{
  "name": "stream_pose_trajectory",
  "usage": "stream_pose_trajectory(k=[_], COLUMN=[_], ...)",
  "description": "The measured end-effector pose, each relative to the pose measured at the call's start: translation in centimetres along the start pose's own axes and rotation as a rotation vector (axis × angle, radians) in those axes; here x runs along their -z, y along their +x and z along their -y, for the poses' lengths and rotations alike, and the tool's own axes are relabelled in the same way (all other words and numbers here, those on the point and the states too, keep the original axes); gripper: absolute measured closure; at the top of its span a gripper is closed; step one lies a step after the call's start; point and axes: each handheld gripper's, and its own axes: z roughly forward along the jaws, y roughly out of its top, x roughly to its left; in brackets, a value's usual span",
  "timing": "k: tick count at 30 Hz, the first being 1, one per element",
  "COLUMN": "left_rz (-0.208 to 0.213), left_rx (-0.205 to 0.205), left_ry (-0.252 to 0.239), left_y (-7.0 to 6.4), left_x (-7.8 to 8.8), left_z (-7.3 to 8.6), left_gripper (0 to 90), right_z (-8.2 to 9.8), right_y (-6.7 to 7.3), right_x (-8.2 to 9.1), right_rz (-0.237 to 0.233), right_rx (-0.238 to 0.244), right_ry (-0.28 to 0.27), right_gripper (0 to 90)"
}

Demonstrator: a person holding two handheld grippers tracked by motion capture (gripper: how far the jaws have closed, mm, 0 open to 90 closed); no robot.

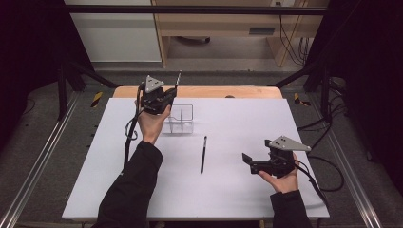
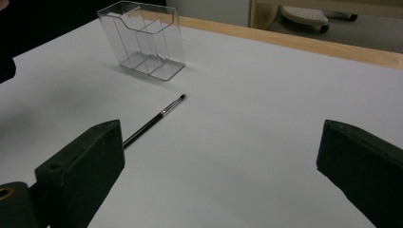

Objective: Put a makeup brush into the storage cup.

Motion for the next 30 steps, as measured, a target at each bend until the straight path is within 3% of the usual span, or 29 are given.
stream_pose_trajectory(k=[14, 30], left_rz=[-0.010, -0.015], left_rx=[-0.005, -0.009], left_ry=[0.010, 0.029], left_y=[0.3, 0.6], left_x=[-2.1, -4.0], left_z=[-0.1, 1.2], left_gripper=[83.2, 83.2], right_z=[-0.1, 0.0], right_y=[-0.1, 0.0], right_x=[0.1, 0.0], right_rz=[0.002, 0.001], right_rx=[0.000, -0.004], right_ry=[-0.007, -0.009], right_gripper=[2.6, 2.7])
